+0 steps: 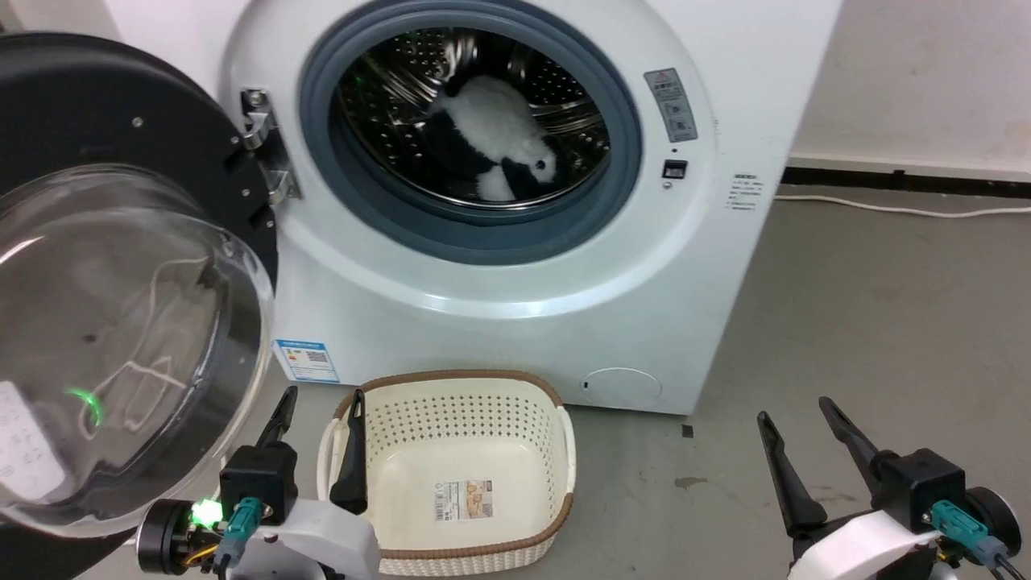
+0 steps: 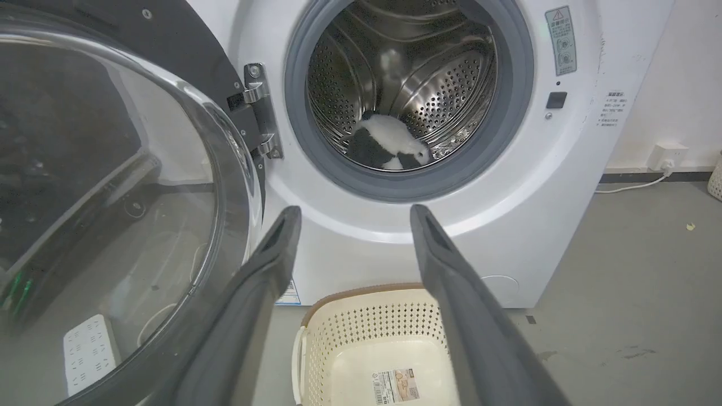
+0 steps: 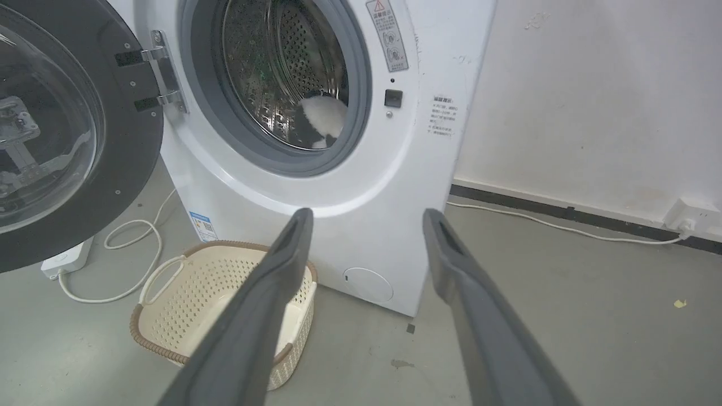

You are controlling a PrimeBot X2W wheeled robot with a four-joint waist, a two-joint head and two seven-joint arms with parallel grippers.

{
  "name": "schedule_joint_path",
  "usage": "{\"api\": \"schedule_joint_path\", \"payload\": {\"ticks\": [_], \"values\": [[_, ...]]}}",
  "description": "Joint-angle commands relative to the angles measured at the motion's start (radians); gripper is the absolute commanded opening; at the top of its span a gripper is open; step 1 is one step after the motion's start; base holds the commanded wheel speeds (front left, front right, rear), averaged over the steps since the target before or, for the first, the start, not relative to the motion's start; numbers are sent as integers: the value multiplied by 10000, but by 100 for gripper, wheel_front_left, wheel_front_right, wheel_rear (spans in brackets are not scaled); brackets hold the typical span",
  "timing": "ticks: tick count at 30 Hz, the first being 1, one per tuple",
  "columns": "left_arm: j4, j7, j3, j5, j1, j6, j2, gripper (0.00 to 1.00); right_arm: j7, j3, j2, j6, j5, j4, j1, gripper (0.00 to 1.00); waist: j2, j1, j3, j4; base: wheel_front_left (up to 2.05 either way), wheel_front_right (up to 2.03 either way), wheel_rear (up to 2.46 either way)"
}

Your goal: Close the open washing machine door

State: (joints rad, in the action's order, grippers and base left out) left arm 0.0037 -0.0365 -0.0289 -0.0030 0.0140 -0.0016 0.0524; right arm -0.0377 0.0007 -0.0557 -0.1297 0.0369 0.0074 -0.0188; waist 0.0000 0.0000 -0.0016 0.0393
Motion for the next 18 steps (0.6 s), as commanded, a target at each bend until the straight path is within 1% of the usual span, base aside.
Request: {"api": "schedule_joint_path", "payload": {"ticks": [1,7,18], "values": [[-33,-153,-106,-18,-88,31,73,100,-143,55,-43,-2,154,33,-188,100,0,0,-50,290,0,0,0],[-29,-278,-232,-17,-133,15,110,100,-268,130,-59,-2,226,80,-269,100,0,0,-117,792,0,0,0],[-329,-487,-218,-41,-399,269,123,100,-476,685,-301,-3,448,306,35,100,0,0,16,1319,0,0,0]]}}
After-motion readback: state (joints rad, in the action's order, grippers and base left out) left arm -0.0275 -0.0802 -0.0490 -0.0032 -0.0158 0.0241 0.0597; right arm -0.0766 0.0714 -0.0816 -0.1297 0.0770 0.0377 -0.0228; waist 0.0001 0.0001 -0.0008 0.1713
